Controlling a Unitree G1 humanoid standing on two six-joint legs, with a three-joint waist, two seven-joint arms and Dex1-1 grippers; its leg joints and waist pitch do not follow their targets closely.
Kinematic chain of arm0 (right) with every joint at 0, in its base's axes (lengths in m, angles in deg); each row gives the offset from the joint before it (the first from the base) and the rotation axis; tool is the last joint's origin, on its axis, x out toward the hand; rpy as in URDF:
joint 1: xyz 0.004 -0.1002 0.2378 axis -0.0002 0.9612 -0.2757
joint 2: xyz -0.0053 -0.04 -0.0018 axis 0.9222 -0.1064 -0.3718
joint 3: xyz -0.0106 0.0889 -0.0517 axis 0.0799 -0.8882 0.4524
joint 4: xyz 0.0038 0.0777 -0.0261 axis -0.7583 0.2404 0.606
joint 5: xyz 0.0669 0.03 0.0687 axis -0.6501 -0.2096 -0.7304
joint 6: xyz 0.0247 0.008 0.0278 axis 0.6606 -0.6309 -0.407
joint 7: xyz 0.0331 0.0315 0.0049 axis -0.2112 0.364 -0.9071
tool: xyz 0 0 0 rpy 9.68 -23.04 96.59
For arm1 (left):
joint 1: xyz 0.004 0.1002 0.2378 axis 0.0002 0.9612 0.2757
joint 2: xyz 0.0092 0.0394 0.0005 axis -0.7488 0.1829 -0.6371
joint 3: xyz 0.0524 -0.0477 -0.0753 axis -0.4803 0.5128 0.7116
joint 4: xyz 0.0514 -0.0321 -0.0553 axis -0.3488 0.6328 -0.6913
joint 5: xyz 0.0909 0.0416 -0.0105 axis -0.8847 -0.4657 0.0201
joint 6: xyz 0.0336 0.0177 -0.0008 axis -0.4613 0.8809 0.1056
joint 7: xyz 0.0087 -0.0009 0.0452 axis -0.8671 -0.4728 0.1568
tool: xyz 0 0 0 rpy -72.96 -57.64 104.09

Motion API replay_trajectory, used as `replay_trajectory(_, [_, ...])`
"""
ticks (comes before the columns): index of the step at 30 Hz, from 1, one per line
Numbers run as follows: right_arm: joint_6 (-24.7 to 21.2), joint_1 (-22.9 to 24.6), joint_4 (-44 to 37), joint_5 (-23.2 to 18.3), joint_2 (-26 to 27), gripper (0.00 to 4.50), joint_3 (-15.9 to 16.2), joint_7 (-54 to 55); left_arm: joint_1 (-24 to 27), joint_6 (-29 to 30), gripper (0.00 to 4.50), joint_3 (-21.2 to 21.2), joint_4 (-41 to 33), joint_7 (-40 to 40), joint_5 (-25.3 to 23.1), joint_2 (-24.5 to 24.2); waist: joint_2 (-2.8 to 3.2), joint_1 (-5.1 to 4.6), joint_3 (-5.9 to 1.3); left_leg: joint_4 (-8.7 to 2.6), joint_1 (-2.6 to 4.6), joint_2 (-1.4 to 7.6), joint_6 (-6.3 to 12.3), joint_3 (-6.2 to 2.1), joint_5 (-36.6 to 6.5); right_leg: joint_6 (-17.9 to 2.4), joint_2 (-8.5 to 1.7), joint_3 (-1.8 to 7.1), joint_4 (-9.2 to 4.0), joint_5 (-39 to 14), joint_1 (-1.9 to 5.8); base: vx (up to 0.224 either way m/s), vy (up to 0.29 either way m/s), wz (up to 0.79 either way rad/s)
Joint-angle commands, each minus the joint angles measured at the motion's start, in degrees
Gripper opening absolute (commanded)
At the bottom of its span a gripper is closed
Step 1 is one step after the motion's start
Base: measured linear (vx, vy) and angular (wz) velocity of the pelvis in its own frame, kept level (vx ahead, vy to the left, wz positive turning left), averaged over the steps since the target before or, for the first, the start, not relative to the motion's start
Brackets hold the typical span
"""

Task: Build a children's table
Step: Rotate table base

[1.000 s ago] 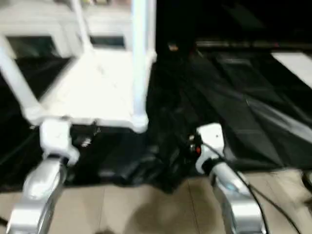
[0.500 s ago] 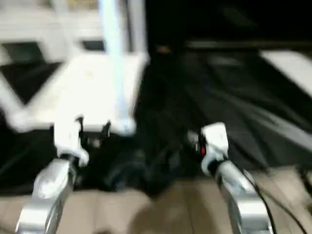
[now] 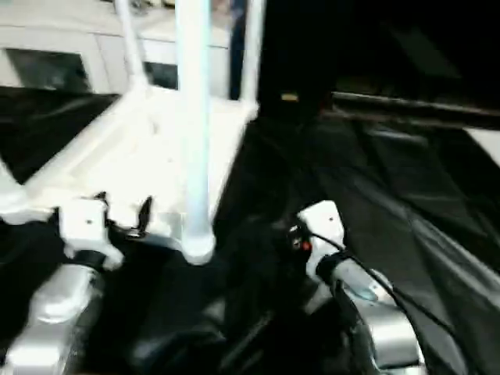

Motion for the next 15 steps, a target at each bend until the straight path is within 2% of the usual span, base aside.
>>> replay_trajectory(1, [-0.52,-0.03,-0.31,-0.80,-0.36,3.17,-0.87,0.65,-0.51,0.52,4.47,-0.48,0.58,-4.88,2.82,-1.10,1.93,-0.31,-3.45,-3.00,-0.87,3.72,3.05,-0.78,19.98,-8.98,-2.51,2.31,-2.02,14.39,2.41,0.075,0.020,0.19])
replay_trajectory(2, [-0.56,-0.02,-0.41,-0.88,-0.52,3.17,-1.09,0.66,-0.85,0.62,4.47,-0.75,0.96,-6.63,3.87,-1.65,1.55,-0.41,-3.34,-2.87,-0.78,3.58,3.39,-0.42,19.22,-11.45,-2.25,2.02,-2.25,15.90,2.11,0.075,0.020,0.19])
replay_trajectory(3, [-0.23,0.09,-0.62,-1.04,-0.84,3.17,-1.41,0.37,-1.30,1.31,4.47,-1.16,1.28,-9.93,6.00,-2.53,2.22,-0.53,-3.15,-3.07,-1.20,3.61,3.51,-0.48,17.03,-12.26,-2.28,1.94,-2.41,14.26,2.20,0.000,0.000,0.00])
replay_trajectory(4, [-0.10,0.16,-0.64,-2.34,-1.53,3.33,-2.57,-0.86,-2.08,3.10,4.50,-2.81,1.35,-17.72,9.63,-5.17,2.27,-0.66,-2.64,-3.82,-1.77,4.13,3.60,-0.61,9.37,-13.24,-3.01,1.98,-3.23,6.81,2.54,0.000,0.000,0.00])
replay_trajectory(5, [-0.19,0.14,-0.58,-2.78,-1.69,3.43,-2.87,-1.24,-2.29,3.38,4.50,-3.23,1.41,-19.24,10.04,-5.82,2.76,-0.79,-2.22,-4.63,-1.76,4.56,3.25,-0.74,0.19,-13.17,-3.38,1.96,-4.05,-2.50,2.62,0.000,0.000,0.00])
replay_trajectory(7, [-0.46,-0.27,-0.04,-4.21,-2.75,3.50,-4.11,-2.83,-3.72,4.33,4.50,-5.42,2.19,-26.06,10.84,-9.29,3.26,-1.06,-1.60,-5.55,-1.47,5.38,2.49,-1.01,-8.63,-12.17,-4.10,2.08,-4.97,-12.38,2.65,0.000,0.000,0.00])
replay_trajectory(8, [-0.29,-0.81,0.43,-4.17,-3.57,3.54,-4.50,-3.52,-5.02,4.86,4.50,-6.36,3.15,-29.54,11.05,-11.43,3.17,-1.22,-1.45,-5.75,-1.36,5.54,2.26,-0.85,-10.64,-11.69,-4.16,2.14,-5.31,-14.92,2.53,0.000,0.000,0.00])
replay_trajectory(9, [-0.06,-1.19,0.76,-4.01,-4.15,3.74,-4.58,-4.04,-5.91,5.12,4.50,-6.75,3.81,-31.66,11.28,-12.71,3.19,-1.70,-1.33,-5.99,-1.30,5.53,1.42,-0.54,-12.24,-10.41,-4.41,2.34,-5.72,-18.97,2.54,0.000,0.000,0.00])
replay_trajectory(11, [0.25,-1.87,1.48,-3.96,-5.80,3.87,-4.53,-6.08,-8.18,4.74,4.50,-7.84,5.88,-36.29,10.66,-15.86,3.16,-2.14,-1.38,-6.06,-1.54,5.46,1.08,-0.55,-11.59,-9.70,-4.58,2.36,-5.78,-19.97,2.87,0.000,0.000,0.00])
replay_trajectory(12, [0.48,-2.48,2.16,-4.00,-7.46,3.87,-4.40,-8.29,-10.43,4.10,4.50,-8.93,8.01,-40.68,9.75,-18.95,2.66,-2.06,-1.48,-6.04,-1.65,5.09,1.86,-0.51,-9.45,-8.59,-4.55,2.49,-6.02,-20.62,3.05,0.000,0.000,0.00])
replay_trajectory(13, [0.69,-2.82,2.62,-4.02,-8.88,3.87,-4.08,-10.25,-12.04,3.60,4.50,-10.01,9.65,-44.06,8.59,-21.48,3.05,-2.31,-1.70,-5.93,-1.37,5.05,2.07,-0.31,-7.93,-8.74,-4.44,2.55,-5.76,-19.45,2.80,0.000,0.000,0.00])
replay_trajectory(14, [0.75,-2.95,2.73,-4.03,-9.19,3.87,-3.93,-10.61,-12.44,3.53,4.50,-10.26,10.12,-45.01,8.44,-22.12,2.70,-2.56,-1.78,-5.88,-1.84,5.20,2.12,-0.30,-5.58,-9.07,-4.55,2.43,-5.58,-16.78,3.41,0.000,0.000,0.00])
replay_trajectory(15, [0.85,-3.06,2.76,-4.08,-9.63,3.87,-3.71,-11.25,-12.89,3.61,4.50,-10.63,10.62,-46.57,8.39,-23.09,2.74,-2.61,-1.81,-5.75,-1.81,5.22,2.11,-0.24,-4.52,-9.48,-4.66,2.44,-5.44,-15.57,3.39,0.000,0.000,0.00])
